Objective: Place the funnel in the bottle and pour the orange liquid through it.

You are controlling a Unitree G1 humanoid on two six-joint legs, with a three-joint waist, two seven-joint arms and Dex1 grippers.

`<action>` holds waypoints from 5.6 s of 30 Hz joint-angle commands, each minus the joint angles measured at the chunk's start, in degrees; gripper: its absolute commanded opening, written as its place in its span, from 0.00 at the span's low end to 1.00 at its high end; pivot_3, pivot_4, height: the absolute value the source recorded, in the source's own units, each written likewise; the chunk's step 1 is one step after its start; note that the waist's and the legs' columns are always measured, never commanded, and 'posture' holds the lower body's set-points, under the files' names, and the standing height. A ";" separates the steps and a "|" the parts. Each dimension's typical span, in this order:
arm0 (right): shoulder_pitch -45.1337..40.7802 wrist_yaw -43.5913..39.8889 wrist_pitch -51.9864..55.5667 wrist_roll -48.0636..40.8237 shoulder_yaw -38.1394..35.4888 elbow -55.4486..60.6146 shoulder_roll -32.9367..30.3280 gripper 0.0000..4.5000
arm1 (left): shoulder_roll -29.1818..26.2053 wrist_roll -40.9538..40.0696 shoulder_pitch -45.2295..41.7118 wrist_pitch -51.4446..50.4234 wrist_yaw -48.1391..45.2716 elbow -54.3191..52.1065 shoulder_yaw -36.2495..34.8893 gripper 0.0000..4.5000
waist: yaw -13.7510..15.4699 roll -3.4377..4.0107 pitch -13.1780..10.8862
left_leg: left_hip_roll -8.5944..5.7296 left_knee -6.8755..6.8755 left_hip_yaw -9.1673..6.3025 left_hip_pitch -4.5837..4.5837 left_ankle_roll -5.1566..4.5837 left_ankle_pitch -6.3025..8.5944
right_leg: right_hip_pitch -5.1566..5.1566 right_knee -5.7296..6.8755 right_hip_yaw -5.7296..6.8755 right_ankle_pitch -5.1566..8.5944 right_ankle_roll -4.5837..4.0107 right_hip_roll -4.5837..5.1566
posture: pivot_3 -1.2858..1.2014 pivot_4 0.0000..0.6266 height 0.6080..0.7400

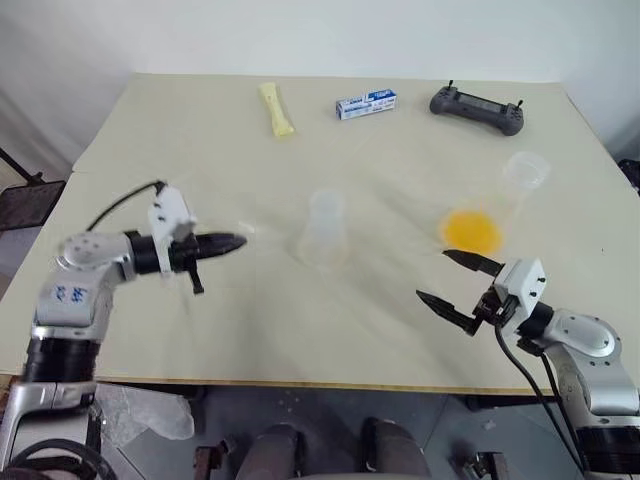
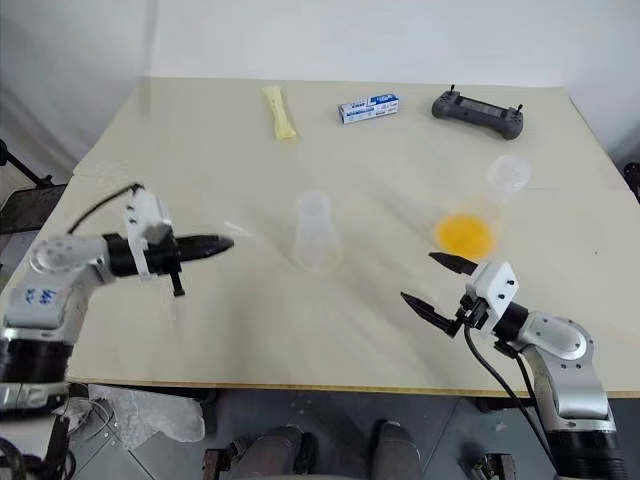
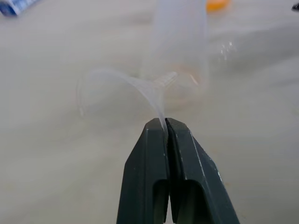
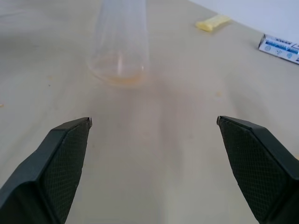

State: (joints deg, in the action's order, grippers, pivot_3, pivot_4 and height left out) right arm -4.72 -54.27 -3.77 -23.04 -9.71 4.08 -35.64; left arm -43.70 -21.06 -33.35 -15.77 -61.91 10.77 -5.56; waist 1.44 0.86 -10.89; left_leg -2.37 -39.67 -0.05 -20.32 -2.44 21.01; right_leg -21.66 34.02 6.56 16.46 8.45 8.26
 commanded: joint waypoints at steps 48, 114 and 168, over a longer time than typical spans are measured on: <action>-8.14 1.22 7.07 -5.89 0.32 10.88 1.55 1.00 | 12.38 19.15 -50.10 52.02 -30.46 53.83 14.86 0.01 | -0.07 -0.24 -0.13 | -0.07 -0.43 0.21 -0.97 -0.15 -0.06 | -0.93 0.60 0.19 -0.03 0.05 0.06 | 0.52 0.24 1.00; 10.80 34.96 23.32 2.09 -18.05 26.99 5.04 1.00 | 13.77 -3.58 -9.75 20.21 -13.18 21.64 0.86 1.00 | -0.25 -0.24 -0.05 | -0.12 -0.60 0.34 -0.72 -0.18 -0.07 | -0.97 1.00 -0.31 -0.03 0.05 0.08 | 0.52 0.24 1.00; -24.02 30.52 21.57 0.55 -9.55 3.71 4.61 0.53 | 15.86 -3.23 -5.02 15.74 -9.92 11.34 2.09 1.00 | -1.48 -0.21 -0.05 | -0.13 -0.49 0.32 -0.79 -0.21 -0.09 | -1.08 1.00 -0.30 -0.03 0.05 0.15 | 0.52 0.24 1.00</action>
State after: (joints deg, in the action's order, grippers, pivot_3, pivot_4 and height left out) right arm -27.21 -25.29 17.16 -22.08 -18.96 2.51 -30.34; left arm -27.74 -24.39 -37.06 -1.01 -71.34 22.11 -3.32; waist -0.04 0.65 -10.93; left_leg -2.50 -40.16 0.27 -21.12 -2.65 20.92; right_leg -22.75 35.03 6.26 16.44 8.50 8.41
